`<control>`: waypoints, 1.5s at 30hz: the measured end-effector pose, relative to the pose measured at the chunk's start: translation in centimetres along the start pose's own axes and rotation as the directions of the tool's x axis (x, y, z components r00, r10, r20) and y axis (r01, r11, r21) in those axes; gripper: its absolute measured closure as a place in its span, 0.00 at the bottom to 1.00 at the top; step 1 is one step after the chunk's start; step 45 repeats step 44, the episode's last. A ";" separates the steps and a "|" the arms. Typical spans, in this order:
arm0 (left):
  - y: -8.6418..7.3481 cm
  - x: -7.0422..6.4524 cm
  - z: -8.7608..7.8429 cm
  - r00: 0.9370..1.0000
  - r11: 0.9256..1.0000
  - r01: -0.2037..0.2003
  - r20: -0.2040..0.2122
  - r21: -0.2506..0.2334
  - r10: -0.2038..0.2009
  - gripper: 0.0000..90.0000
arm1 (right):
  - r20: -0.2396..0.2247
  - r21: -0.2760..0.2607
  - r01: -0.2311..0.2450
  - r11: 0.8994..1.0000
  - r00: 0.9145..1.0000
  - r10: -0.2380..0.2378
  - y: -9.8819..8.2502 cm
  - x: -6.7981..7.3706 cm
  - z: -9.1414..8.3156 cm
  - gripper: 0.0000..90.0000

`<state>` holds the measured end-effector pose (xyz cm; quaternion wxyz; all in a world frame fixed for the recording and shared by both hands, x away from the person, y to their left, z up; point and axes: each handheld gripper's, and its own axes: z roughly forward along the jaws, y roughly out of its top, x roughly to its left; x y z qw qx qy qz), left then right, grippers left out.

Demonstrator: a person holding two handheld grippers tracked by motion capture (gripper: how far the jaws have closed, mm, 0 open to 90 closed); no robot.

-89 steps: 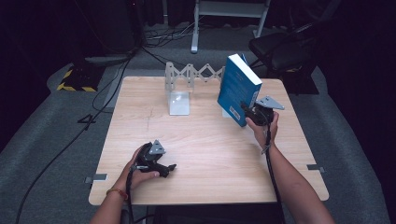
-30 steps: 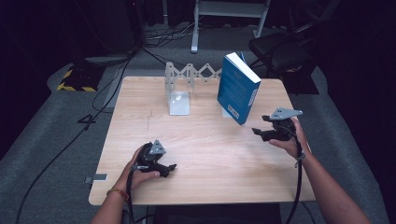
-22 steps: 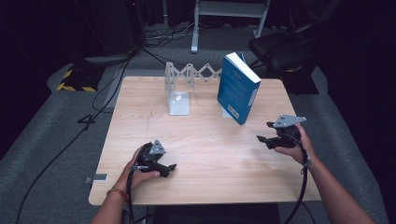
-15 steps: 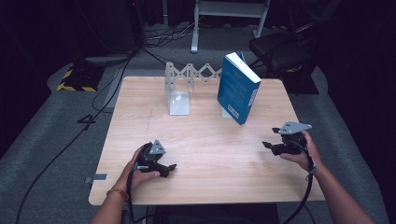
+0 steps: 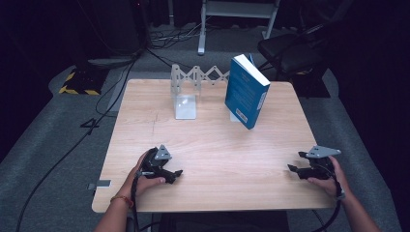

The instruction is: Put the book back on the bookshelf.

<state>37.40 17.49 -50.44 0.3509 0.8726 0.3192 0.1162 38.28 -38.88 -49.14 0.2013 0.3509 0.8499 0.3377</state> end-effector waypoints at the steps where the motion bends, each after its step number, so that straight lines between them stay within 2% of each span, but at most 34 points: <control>1: 0.0 0.0 0.0 1.000 1.000 0.000 -0.001 0.000 0.000 0.14 | 0.007 0.001 -0.016 1.000 1.000 0.016 -0.6 -0.2 0.0 0.29; 2: 0.0 0.0 0.0 1.000 1.000 0.000 0.000 0.000 0.000 0.14 | 0.012 0.000 -0.032 0.999 0.999 0.032 -1.0 -0.4 -0.1 0.28; 5: 0.0 0.0 0.0 1.000 1.000 0.000 -0.001 0.000 0.000 0.14 | -0.009 -0.037 -0.117 0.992 0.993 0.116 -2.2 -1.2 -0.4 0.27; 6: 0.0 0.0 0.0 1.000 1.000 0.000 -0.001 0.000 0.000 0.14 | -0.009 -0.037 -0.117 0.992 0.993 0.116 -2.2 -1.2 -0.4 0.27; 7: 0.0 0.0 0.0 1.000 1.000 0.001 -0.004 0.001 -0.001 0.14 | -0.003 -0.030 -0.138 0.990 0.990 0.138 -2.4 -1.4 -0.5 0.25; 45: 0.0 -0.1 0.0 1.000 1.000 0.014 -0.014 0.002 -0.014 0.14 | 0.009 -0.029 -0.146 0.989 0.989 0.147 -2.4 -1.3 -0.5 0.23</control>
